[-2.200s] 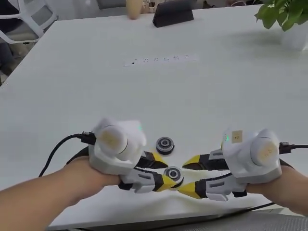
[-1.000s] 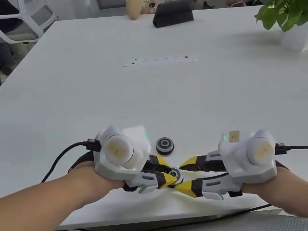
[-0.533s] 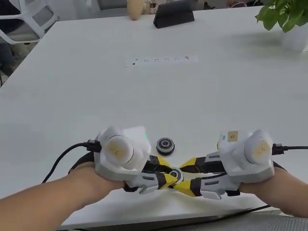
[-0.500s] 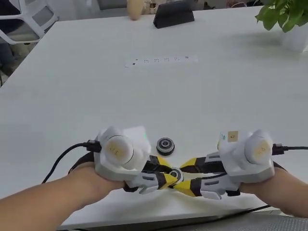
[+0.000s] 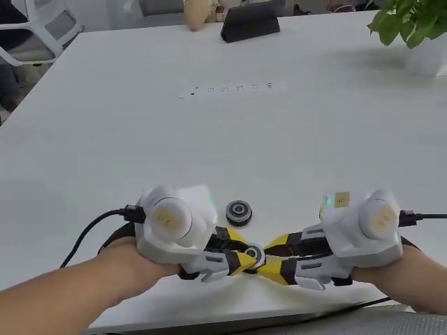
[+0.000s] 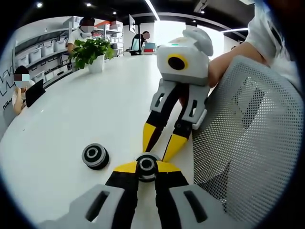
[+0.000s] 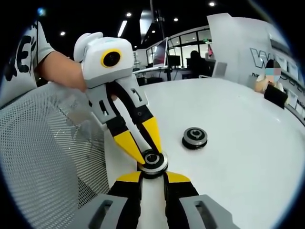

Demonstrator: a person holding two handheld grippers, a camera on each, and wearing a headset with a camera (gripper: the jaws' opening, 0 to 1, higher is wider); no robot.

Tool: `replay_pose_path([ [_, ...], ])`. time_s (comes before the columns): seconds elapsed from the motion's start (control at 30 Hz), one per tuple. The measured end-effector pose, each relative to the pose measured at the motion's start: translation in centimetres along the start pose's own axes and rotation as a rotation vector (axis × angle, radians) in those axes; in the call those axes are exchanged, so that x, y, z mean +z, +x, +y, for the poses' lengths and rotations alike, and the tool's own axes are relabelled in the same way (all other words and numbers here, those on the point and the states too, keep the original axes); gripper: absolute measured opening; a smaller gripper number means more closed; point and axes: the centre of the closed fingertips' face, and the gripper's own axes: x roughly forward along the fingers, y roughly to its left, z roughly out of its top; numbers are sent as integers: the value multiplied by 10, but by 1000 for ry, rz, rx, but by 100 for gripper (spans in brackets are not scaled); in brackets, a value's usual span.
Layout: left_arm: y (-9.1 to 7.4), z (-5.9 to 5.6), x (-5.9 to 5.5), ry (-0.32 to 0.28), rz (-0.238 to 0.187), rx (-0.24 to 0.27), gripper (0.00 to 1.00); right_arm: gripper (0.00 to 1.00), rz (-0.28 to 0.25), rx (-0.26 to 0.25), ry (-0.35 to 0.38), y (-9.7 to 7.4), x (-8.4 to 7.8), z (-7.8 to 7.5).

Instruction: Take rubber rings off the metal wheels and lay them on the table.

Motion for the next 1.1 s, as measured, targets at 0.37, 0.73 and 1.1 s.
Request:
replay_pose_path([
  [0.37,0,0,0,0,0,3,7,5,17,-4,6,-3,-3,-1],
  [0.73,0,-1,0,3,2,5,7,0,18,-21,46,-5,-4,-4],
  [1.1,0,0,0,5,4,8,7,0,-13,-41,123,-10,-1,-6],
])
